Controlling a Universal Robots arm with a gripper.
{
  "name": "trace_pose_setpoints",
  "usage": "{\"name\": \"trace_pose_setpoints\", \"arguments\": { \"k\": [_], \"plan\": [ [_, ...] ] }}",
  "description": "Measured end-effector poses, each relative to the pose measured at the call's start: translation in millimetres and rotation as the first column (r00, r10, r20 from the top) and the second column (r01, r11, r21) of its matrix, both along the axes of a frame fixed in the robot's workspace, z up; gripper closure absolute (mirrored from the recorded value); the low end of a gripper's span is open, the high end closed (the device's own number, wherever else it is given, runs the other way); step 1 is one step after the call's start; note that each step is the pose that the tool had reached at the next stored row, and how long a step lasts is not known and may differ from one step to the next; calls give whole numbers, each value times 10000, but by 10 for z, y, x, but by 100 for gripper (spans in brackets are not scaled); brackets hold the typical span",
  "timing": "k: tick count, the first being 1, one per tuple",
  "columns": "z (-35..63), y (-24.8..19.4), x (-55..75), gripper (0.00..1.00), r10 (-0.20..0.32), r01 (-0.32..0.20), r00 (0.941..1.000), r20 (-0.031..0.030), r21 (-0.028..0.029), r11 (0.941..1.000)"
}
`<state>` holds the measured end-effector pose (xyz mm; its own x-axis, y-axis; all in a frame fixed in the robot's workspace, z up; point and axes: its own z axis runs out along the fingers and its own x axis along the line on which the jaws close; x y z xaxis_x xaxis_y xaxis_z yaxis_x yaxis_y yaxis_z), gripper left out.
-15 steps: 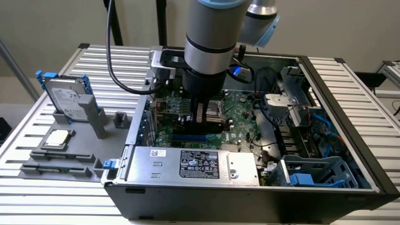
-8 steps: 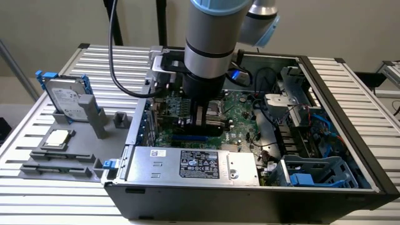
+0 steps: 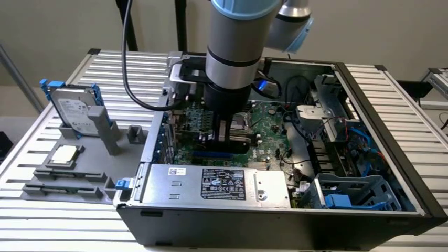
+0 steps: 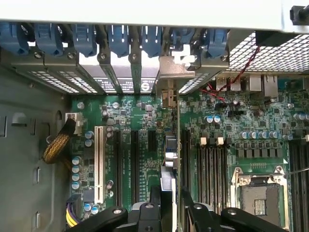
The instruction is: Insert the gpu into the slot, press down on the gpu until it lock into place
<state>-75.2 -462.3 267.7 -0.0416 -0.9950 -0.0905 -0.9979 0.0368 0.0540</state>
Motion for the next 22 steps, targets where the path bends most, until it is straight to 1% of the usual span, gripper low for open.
{"name": "trace_pose_setpoints", "arguments": {
  "k": [5, 11, 15, 17, 22],
  "plan": [
    [-11, 0, -9, 74, 1, -1, 10000, -5, -23, 10000],
    [-16, 1, -9, 74, -20, 20, 10000, -10, -22, 10000],
    [-25, 2, -9, 74, -262, 261, 9997, -33, -31, 9997],
    [-27, 2, -9, 74, -300, 300, 9995, -32, -40, 9995],
    [-37, 6, -33, 74, -302, 301, 9995, -30, -96, 9995]
  ]
}}
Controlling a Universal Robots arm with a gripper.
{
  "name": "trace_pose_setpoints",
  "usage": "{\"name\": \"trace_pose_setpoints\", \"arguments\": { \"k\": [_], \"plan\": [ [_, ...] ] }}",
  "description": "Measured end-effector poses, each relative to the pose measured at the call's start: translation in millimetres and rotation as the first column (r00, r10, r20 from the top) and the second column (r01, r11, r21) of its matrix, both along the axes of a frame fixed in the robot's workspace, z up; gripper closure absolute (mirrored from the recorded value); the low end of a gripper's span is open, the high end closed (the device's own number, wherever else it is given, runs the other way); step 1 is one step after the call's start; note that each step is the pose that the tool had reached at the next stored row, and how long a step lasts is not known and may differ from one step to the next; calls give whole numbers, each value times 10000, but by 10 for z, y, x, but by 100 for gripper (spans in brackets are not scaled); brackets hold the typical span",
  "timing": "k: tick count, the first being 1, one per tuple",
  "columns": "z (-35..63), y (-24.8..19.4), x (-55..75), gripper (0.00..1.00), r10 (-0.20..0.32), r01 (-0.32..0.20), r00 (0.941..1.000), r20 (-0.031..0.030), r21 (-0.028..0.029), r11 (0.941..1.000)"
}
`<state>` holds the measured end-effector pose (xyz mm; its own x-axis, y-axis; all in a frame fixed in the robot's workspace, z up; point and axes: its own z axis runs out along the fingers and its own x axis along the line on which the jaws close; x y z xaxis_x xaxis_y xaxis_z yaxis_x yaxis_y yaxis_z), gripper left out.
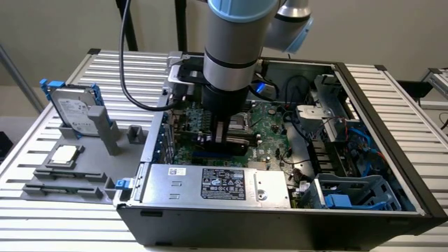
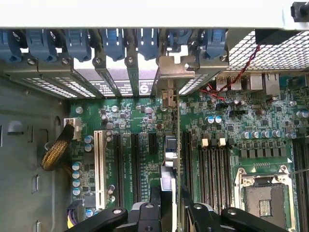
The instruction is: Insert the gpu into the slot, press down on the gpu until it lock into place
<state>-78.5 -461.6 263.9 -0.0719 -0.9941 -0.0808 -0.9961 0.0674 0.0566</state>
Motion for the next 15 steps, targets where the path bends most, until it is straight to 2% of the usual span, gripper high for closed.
{"name": "trace_pose_setpoints", "arguments": {
  "k": [10, 15],
  "plan": [
    [-16, 34, -4, 74, 19, -19, 10000, -1, -82, 10000],
    [-16, 45, -4, 74, 139, -139, 9999, -1, -101, 9999]
  ]
}}
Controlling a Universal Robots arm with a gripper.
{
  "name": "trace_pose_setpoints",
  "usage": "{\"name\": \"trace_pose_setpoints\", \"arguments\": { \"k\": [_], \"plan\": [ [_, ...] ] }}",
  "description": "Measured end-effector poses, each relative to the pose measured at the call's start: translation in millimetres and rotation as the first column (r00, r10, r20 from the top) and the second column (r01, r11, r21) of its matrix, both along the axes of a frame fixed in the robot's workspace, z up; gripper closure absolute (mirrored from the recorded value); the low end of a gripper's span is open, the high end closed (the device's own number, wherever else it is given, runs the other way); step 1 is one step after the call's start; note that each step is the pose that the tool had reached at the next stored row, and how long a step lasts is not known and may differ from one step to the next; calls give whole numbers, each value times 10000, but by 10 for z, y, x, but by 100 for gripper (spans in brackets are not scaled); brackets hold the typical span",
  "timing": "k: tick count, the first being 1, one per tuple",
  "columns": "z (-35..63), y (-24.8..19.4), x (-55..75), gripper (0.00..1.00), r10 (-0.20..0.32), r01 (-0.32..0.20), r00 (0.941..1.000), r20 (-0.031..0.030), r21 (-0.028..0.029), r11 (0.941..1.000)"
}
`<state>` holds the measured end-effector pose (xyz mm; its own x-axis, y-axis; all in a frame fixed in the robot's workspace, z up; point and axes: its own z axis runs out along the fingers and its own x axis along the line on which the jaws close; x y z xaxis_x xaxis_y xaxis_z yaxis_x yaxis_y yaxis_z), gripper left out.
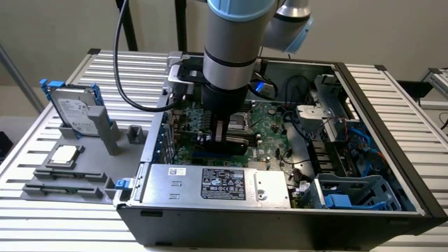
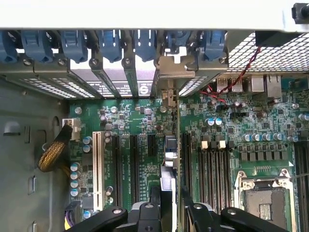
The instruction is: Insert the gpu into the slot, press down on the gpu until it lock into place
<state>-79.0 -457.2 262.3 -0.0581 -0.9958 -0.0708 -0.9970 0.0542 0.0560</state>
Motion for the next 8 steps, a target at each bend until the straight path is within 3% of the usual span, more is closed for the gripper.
{"name": "trace_pose_setpoints", "arguments": {
  "k": [8],
  "plan": [
    [11, 1, 0, 74, 30, -30, 10000, -1, -3, 10000]
  ]
}}
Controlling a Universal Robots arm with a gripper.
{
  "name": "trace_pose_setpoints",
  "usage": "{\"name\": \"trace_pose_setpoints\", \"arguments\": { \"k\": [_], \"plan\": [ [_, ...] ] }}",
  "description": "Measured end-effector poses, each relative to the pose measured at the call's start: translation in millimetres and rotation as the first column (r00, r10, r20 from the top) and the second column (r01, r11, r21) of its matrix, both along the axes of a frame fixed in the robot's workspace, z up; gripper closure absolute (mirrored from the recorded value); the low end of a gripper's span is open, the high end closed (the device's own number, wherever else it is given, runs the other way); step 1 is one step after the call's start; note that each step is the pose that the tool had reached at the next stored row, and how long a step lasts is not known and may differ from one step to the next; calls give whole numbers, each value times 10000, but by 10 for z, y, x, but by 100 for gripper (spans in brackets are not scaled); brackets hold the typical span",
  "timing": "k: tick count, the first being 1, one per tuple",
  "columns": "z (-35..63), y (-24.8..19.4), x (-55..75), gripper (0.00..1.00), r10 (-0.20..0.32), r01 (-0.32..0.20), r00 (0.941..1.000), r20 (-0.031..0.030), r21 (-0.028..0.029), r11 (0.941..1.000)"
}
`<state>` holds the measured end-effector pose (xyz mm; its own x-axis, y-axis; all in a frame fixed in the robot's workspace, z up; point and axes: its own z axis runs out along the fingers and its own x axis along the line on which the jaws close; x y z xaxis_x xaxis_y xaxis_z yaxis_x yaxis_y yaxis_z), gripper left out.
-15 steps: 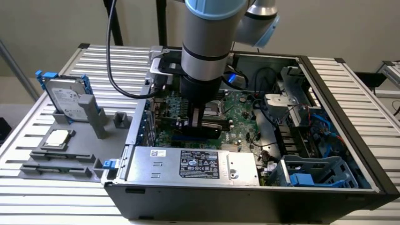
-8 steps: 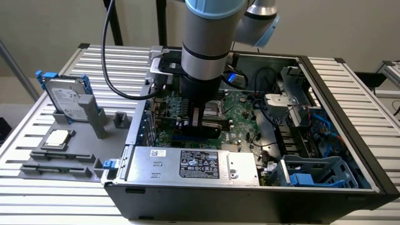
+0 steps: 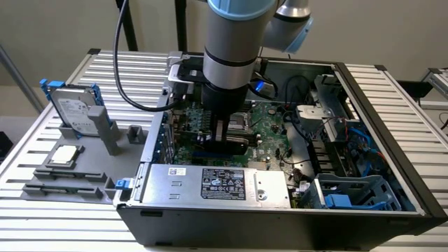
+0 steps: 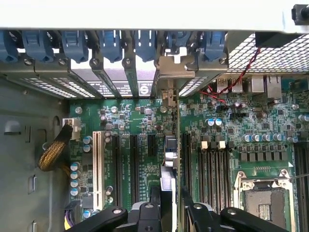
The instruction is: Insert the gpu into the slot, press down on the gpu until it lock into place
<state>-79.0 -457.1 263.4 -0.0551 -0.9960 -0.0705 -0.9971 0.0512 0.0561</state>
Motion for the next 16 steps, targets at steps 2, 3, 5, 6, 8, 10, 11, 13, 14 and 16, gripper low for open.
{"name": "trace_pose_setpoints", "arguments": {
  "k": [2, 3, 5, 6, 8, 10, 11, 13, 14, 16],
  "plan": [
    [11, 0, 0, 74, 2, -2, 10000, 0, -1, 10000],
    [11, 1, 0, 74, 2, -2, 10000, 1, 2, 10000],
    [12, 1, -2, 74, 2, -2, 10000, 2, -1, 10000],
    [12, 1, -7, 74, 0, 0, 10000, 2, -6, 10000],
    [13, 0, -24, 74, 3, -3, 10000, 0, -24, 10000],
    [13, 0, -34, 74, 4, -4, 10000, 1, -29, 10000],
    [13, 0, -35, 74, 7, -7, 10000, 0, -31, 10000],
    [8, 0, -37, 74, 10, -10, 10000, 2, -30, 10000],
    [4, 0, -39, 74, 10, -10, 10000, 3, -29, 10000],
    [-4, 1, -41, 74, 10, -10, 10000, 3, -32, 10000]
  ]
}}
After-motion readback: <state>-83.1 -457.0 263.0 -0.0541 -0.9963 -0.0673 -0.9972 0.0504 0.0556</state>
